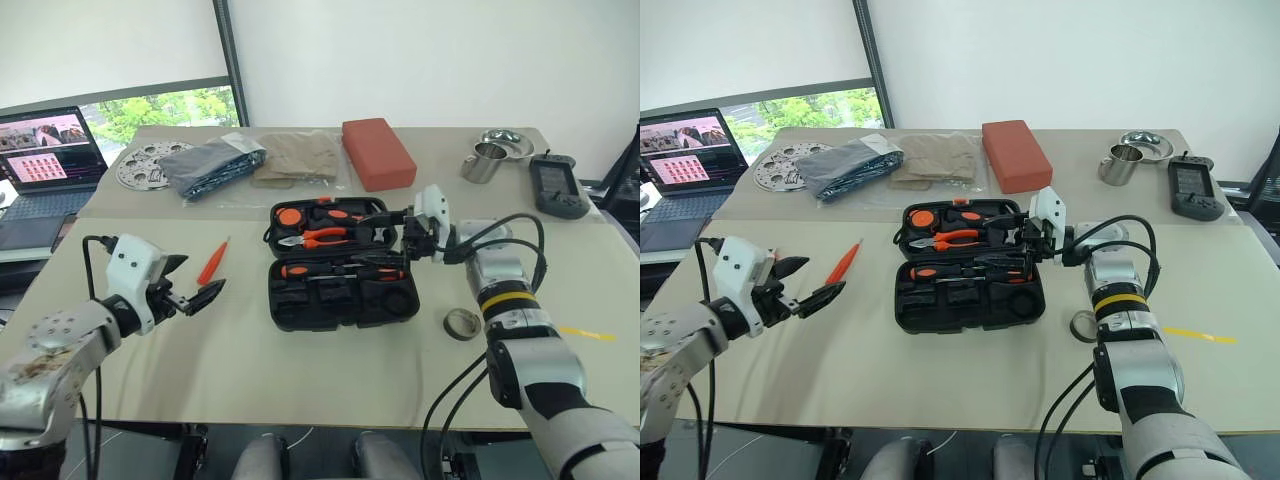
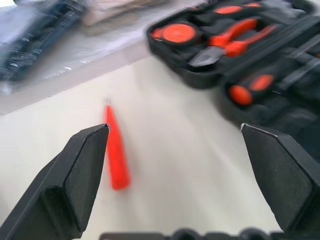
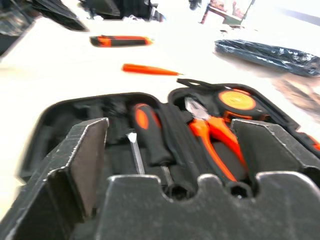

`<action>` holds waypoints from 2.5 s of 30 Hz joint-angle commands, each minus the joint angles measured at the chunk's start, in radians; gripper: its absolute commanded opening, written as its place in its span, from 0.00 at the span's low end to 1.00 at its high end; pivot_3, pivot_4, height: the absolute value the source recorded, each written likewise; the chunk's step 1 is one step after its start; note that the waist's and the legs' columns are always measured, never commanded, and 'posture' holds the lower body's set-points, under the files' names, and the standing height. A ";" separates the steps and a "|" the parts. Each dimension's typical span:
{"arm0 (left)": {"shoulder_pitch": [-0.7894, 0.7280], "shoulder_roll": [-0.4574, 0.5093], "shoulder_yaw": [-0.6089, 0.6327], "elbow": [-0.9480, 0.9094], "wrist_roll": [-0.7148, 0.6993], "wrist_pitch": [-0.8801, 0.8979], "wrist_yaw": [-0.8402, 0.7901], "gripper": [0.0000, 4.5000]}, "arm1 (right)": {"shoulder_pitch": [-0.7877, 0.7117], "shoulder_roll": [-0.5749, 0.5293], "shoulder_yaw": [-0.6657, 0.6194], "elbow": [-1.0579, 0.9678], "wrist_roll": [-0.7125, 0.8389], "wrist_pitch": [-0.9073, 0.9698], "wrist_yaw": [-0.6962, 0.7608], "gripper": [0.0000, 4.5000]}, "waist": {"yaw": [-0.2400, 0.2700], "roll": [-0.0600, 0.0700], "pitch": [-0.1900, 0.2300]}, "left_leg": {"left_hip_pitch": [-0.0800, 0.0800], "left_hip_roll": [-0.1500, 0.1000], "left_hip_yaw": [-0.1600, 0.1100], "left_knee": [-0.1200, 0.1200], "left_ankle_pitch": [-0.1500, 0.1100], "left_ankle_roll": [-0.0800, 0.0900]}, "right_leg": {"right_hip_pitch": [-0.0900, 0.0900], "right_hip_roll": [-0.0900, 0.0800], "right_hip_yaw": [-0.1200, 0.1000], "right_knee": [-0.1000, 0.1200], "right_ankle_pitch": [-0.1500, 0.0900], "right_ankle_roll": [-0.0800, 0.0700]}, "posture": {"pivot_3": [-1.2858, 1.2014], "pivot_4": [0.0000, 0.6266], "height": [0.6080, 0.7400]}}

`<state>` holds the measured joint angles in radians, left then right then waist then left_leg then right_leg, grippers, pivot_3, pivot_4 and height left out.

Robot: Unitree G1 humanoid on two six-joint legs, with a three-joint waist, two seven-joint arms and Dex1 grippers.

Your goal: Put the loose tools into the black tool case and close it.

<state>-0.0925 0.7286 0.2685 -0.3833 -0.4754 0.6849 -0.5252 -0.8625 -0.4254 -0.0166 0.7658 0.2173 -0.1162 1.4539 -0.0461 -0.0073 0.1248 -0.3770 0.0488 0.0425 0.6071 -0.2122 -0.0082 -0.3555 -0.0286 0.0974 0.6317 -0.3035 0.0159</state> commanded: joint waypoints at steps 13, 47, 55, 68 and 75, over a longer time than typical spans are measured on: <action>-0.480 -0.117 -0.217 0.718 0.232 -0.081 -0.001 1.00 | 0.056 -0.068 -0.041 -0.206 0.092 0.058 -0.043 0.98 | 0.005 0.000 0.000 | -0.007 -0.002 -0.001 0.002 0.000 0.000 | -0.007 0.003 -0.001 0.009 0.000 0.000 | 0.52 0.24 1.00; -0.438 -0.086 -0.196 0.550 0.192 -0.343 -0.341 0.09 | 0.188 -0.241 -0.153 -0.170 0.315 0.117 0.160 1.00 | 0.014 0.000 0.000 | -0.008 -0.002 0.004 0.004 0.001 -0.001 | -0.008 0.004 -0.001 0.010 0.000 0.000 | 0.52 0.24 1.00; -0.476 -0.016 -0.327 0.448 0.135 -0.394 -0.688 0.09 | 0.283 -0.280 -0.199 -0.220 0.335 0.108 0.148 1.00 | 0.009 0.000 0.000 | -0.007 -0.002 0.010 0.004 0.001 0.000 | -0.008 0.004 0.000 0.007 0.000 0.000 | 0.52 0.24 1.00; -0.671 -0.165 -0.590 0.718 0.359 -0.513 -0.770 0.09 | 0.481 -0.289 -0.263 -0.419 0.348 0.103 0.037 1.00 | 0.007 0.000 0.000 | -0.008 -0.002 0.010 0.006 0.001 0.000 | -0.006 0.007 0.002 0.004 0.000 0.000 | 0.52 0.24 1.00; -0.685 -0.208 -0.609 0.751 0.413 -0.468 -0.732 0.09 | 0.557 -0.286 -0.289 -0.474 0.357 0.094 -0.012 1.00 | 0.008 0.000 0.000 | -0.008 -0.002 0.009 0.007 0.001 0.001 | -0.005 0.007 0.003 0.004 0.000 0.000 | 0.52 0.24 1.00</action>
<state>-0.7498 0.5221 -0.3441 0.3796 -0.0736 0.1998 -1.2648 -0.3064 -0.6987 -0.2690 0.3363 0.5604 0.0017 1.4520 -0.0381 -0.0072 0.1249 -0.3851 0.0470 0.0513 0.6138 -0.2108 -0.0075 -0.3603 -0.0216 0.1000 0.6349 -0.3037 0.0164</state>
